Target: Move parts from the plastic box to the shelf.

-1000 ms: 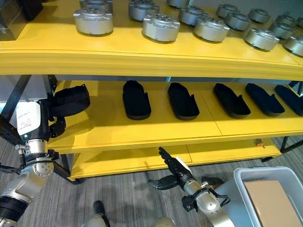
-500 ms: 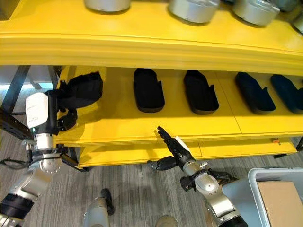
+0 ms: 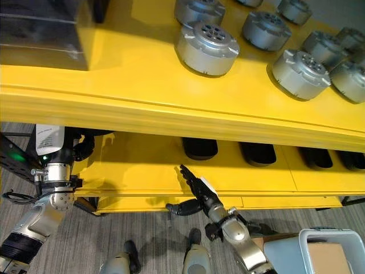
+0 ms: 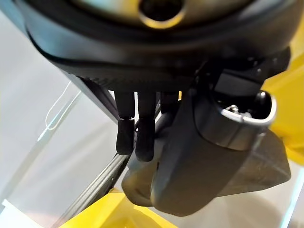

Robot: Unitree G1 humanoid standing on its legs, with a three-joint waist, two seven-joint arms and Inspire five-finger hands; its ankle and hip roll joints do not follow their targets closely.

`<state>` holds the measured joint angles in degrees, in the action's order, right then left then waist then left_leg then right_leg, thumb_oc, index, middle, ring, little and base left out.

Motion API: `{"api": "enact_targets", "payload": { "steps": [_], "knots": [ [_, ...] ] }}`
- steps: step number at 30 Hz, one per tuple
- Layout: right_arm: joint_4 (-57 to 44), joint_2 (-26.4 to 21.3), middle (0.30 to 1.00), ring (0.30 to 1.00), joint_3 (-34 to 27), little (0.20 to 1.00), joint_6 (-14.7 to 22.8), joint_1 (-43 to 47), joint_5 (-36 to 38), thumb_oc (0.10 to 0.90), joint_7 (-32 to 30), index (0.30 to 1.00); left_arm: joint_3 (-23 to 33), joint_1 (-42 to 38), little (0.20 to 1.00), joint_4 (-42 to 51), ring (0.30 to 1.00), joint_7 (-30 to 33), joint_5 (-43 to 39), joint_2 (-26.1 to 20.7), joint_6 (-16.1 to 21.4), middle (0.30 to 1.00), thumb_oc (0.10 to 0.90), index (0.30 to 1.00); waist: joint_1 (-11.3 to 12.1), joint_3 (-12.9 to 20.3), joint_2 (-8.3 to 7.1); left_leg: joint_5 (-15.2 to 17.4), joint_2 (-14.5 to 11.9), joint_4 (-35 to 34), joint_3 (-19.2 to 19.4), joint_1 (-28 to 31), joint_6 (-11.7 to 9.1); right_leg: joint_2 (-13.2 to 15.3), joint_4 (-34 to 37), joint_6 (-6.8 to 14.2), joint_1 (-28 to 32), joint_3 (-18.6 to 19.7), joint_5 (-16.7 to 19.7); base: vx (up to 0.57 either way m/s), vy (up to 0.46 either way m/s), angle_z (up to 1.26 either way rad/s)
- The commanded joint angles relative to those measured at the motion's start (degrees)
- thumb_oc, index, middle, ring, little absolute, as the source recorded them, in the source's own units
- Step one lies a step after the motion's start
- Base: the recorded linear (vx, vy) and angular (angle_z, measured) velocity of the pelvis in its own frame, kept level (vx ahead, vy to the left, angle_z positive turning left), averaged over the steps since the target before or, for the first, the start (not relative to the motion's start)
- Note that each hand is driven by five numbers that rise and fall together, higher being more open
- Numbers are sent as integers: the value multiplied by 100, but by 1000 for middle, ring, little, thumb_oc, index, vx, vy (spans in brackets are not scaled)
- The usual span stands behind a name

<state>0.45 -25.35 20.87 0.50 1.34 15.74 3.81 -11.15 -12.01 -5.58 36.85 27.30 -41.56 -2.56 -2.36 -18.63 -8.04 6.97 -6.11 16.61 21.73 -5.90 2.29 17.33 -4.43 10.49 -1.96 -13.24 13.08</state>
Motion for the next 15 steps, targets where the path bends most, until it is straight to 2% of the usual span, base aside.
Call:
{"api": "enact_targets", "payload": {
  "steps": [1, 5, 10, 15],
  "knots": [
    [-407, -452, 1000, 1000, -435, 1000, 84, 56, -70, 900, -95, 1000, 373, -569, 300, 574, 300, 527, 145, 27, 477, 300, 400, 300, -143, 458, 421, -549, -644, -583, -303, 109, -697, 14, -542, 375, -179, 2, -1291, 24, 15, -25],
    [-456, -455, 1000, 1000, -513, 1000, -109, -55, -181, 900, -114, 1000, 570, -351, 300, 630, 300, 496, 147, 67, 522, 300, 400, 300, -215, 441, 439, -555, -634, -641, -231, 205, -676, 3, -562, 355, -146, 16, -1360, 28, 14, -19],
    [-506, -500, 1000, 1000, -595, 1000, -60, -160, -214, 900, 167, 1000, 723, -170, 300, 695, 300, 494, 154, 89, 562, 300, 400, 300, -264, 445, 442, -546, -612, -690, -162, 294, -663, -8, -537, 334, -109, 5, -1369, 8, 0, -15],
    [-689, -604, 1000, 1000, -444, 1000, -216, -64, -256, 900, 1151, 1000, 790, -121, 300, 735, 300, 441, 126, 71, 582, 300, 400, 300, -250, 443, 436, -568, -638, -713, -149, 327, -710, -38, -506, 298, -79, -1, -1400, -17, -25, -4]
  ]
}}
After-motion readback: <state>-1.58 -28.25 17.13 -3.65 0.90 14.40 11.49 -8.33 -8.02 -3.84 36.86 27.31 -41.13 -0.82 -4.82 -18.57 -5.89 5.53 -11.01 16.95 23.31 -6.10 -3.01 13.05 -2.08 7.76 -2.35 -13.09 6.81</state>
